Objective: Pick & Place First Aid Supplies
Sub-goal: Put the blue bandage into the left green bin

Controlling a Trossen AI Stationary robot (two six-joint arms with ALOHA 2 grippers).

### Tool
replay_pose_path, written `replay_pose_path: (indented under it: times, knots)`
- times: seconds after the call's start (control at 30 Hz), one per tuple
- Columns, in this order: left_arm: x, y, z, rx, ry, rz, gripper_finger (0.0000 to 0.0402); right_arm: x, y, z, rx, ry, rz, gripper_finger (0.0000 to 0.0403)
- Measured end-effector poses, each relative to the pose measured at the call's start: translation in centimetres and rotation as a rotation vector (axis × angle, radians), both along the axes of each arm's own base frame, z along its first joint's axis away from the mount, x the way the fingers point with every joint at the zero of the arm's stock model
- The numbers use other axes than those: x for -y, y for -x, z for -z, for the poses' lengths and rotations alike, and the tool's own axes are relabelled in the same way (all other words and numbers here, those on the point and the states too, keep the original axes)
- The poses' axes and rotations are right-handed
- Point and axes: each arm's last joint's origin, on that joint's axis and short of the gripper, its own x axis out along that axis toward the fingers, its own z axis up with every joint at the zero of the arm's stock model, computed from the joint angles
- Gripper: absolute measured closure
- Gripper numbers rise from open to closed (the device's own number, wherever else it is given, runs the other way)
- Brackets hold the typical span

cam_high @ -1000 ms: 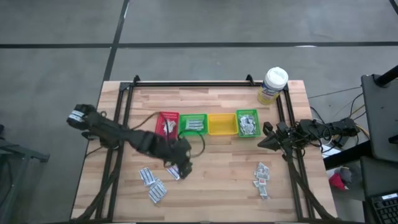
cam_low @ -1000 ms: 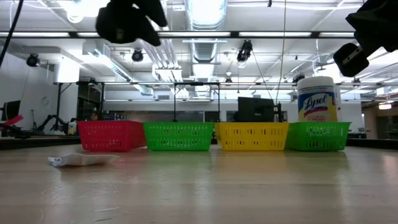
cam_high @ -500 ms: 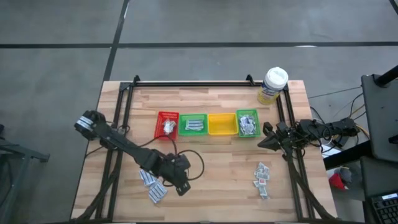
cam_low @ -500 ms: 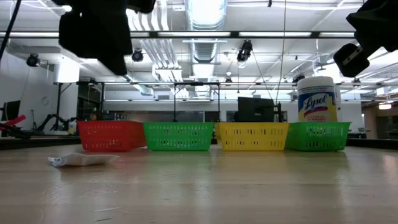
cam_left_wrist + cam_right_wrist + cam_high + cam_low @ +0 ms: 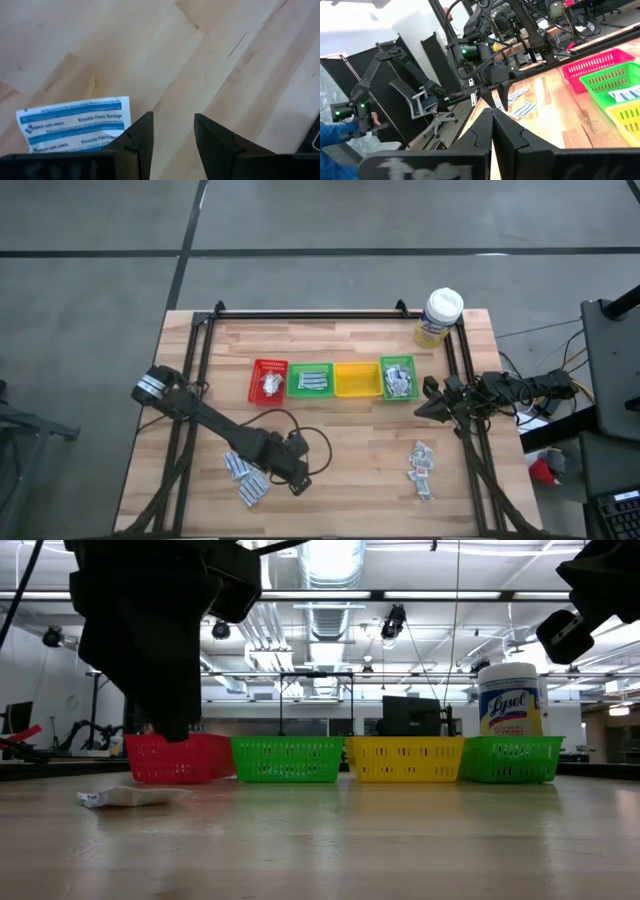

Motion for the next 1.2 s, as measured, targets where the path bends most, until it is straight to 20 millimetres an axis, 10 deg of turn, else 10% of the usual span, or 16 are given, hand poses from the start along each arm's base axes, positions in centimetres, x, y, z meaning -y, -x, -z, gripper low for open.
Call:
replay_pose_path:
  times: [1.2]
  knots:
    - [1.2,-0.5,-1.8,0.013,0.012,-0.143,0.0268,0.0,0.0,0.0,0.001,0.003,0.0,0.0394]
